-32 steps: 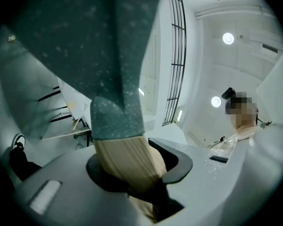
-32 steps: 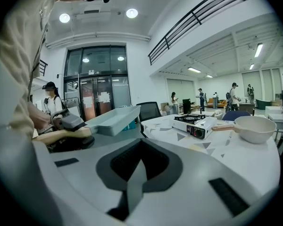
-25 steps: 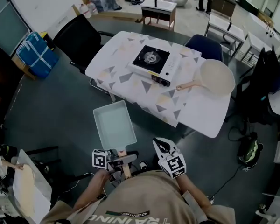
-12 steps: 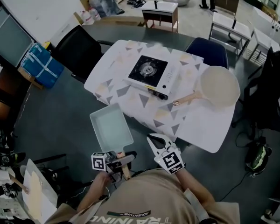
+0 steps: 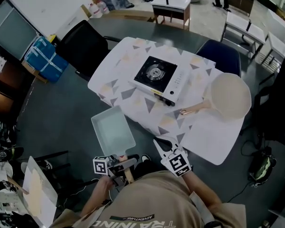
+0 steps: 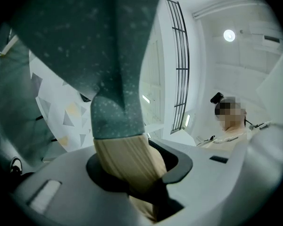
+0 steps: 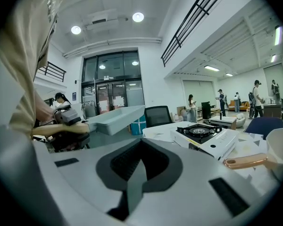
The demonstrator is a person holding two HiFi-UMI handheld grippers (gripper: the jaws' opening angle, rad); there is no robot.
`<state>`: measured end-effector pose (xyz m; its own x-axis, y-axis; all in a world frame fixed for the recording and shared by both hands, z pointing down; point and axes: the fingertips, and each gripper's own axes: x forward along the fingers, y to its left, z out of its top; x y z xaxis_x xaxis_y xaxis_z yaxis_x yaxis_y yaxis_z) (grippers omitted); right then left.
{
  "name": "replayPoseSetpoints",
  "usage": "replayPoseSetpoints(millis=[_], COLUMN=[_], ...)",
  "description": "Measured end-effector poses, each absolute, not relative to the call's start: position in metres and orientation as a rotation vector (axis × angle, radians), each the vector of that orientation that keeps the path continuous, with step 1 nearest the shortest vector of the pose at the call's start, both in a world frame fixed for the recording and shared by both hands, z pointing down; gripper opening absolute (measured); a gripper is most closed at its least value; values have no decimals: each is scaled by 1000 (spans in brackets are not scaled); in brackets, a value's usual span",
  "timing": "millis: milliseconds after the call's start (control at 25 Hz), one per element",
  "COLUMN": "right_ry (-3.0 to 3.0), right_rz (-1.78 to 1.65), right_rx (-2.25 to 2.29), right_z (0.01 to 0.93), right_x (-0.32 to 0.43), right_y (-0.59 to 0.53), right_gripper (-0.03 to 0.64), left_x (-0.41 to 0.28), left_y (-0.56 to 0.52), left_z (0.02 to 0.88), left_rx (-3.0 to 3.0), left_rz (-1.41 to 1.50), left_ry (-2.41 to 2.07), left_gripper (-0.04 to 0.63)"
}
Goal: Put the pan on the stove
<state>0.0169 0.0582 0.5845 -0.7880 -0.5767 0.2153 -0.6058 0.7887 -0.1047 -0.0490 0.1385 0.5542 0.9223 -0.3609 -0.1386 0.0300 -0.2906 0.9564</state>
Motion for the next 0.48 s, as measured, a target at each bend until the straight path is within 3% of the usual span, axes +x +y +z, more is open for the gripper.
replayPoseSetpoints(millis=[480], right_ry=[-2722], right_rz=[265], right_rx=[1091], right_z=[579], right_x=[-2], right_y=[7], right_gripper=[-2], left_x=[-81], left_y=[78], left_z=[554], left_rx=[1841], left_rz=[-325], left_ry=[-187], left_gripper=[115])
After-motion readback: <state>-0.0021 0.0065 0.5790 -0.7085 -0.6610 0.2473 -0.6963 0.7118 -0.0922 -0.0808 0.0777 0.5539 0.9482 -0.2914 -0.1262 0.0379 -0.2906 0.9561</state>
